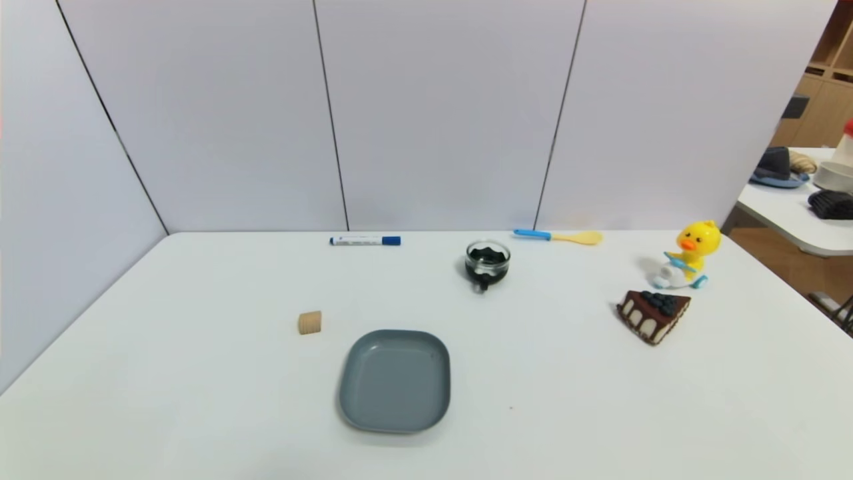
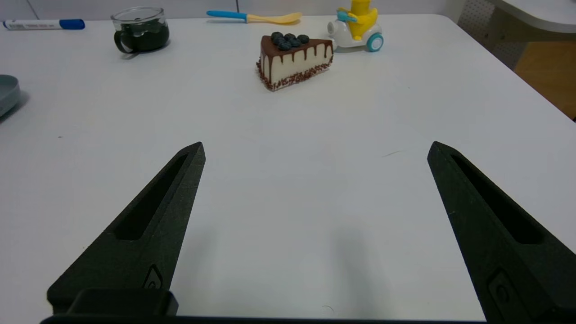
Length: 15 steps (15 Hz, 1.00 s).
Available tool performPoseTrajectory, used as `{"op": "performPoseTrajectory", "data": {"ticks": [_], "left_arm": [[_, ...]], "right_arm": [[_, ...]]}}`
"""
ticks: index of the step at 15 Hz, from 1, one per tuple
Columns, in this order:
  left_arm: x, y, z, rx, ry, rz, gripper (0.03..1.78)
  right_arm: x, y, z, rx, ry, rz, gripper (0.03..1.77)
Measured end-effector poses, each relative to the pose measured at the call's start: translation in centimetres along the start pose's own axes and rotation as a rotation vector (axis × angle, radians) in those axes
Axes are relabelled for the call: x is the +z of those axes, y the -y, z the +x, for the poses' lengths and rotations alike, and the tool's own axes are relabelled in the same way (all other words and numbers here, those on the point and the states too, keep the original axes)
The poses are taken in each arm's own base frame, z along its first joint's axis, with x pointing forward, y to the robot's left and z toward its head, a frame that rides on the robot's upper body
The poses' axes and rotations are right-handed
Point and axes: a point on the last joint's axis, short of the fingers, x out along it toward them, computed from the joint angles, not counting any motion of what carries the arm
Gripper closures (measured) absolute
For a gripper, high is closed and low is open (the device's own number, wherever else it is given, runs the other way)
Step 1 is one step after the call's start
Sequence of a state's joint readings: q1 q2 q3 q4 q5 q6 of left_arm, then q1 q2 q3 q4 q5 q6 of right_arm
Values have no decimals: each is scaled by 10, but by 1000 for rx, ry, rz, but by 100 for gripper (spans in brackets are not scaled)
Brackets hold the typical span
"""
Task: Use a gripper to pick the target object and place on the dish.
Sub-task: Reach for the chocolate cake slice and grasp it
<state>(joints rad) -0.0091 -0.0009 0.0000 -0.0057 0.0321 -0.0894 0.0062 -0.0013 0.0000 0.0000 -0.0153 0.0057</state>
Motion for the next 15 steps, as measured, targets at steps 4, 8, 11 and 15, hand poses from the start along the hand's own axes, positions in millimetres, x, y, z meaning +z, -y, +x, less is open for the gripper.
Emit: {"op": "performPoseTrajectory", "data": {"ticks": [4,8,11,15], "left_arm": [[0,0,0,0,0,0,12],[0,0,0,0,0,0,12],[0,0,0,0,0,0,12],[0,0,0,0,0,-1,12]], "right_arm": [[0,0,0,2,0,0,9],[-1,0,-1,4,-57,-8,9],[13,0,-2,12,-148,-10,9],[61,-1,12,56,-246,-4,9]]}}
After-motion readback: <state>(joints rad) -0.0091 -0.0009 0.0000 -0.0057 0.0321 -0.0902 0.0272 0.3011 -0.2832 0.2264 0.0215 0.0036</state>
